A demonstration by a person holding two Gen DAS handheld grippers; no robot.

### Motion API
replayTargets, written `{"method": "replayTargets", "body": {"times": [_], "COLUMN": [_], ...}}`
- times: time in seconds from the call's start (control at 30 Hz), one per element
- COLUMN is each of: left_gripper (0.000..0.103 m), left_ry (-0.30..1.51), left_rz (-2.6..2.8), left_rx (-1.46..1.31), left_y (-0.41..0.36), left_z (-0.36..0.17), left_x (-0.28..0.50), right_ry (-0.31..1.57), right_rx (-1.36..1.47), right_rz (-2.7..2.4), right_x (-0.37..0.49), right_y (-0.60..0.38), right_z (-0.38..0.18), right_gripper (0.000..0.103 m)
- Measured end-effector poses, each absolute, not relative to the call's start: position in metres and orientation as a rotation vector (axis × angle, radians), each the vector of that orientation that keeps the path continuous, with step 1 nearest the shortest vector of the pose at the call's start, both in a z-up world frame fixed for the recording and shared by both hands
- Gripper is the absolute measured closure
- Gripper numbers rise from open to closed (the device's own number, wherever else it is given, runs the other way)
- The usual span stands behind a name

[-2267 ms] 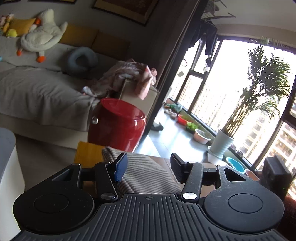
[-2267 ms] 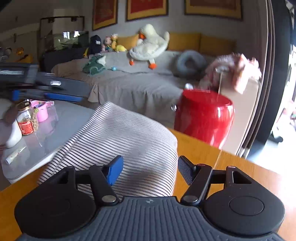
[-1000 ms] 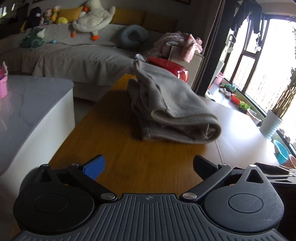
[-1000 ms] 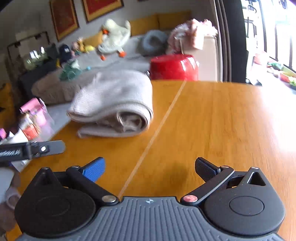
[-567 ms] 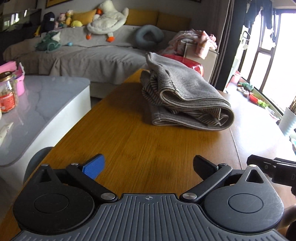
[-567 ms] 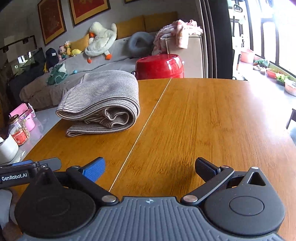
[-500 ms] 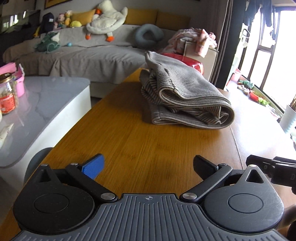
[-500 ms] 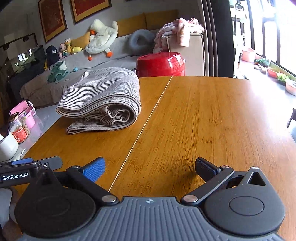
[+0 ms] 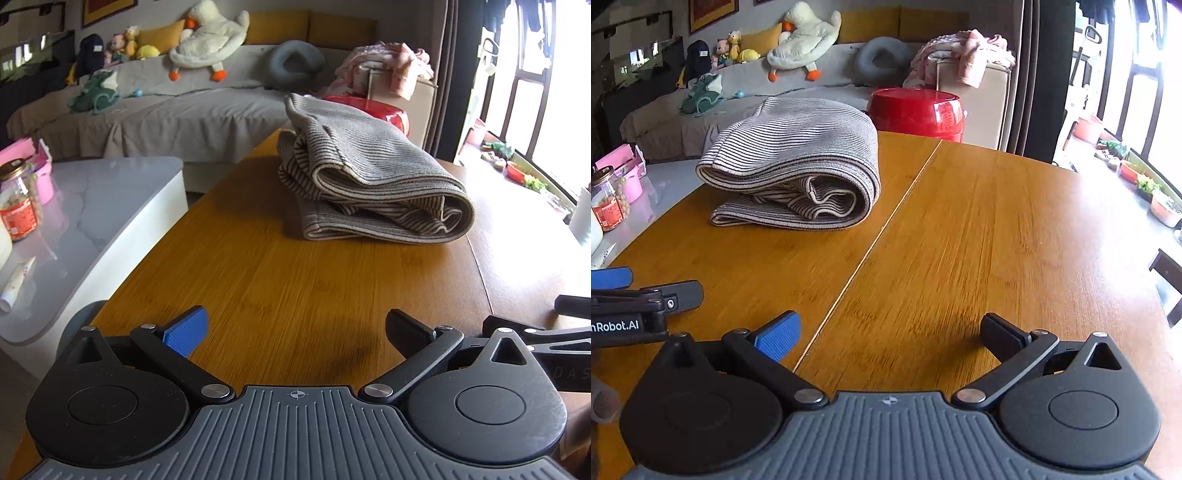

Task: Fold clothes

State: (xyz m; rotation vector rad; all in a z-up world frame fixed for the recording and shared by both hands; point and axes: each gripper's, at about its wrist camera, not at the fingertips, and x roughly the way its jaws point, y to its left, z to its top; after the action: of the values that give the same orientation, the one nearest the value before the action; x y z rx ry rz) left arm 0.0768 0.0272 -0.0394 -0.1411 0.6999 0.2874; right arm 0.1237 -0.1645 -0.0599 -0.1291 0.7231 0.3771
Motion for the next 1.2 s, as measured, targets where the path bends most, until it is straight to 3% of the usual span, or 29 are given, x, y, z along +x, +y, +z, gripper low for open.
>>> {"method": "replayTargets", "body": {"times": [1.2], "left_gripper": [0.0], "left_ry": [0.721], "left_rz": [0.365], "left_rx": [-0.124], "left_y": [0.022], "left_z": [-0.04], "left_x": [0.081], "right_ry": [0.721], "right_rx": [-0.122], "right_rz": [0.387], "right_x": [0.136], "right_y": [-0.169], "right_z": [-0.06], "right_gripper": [0.0]}}
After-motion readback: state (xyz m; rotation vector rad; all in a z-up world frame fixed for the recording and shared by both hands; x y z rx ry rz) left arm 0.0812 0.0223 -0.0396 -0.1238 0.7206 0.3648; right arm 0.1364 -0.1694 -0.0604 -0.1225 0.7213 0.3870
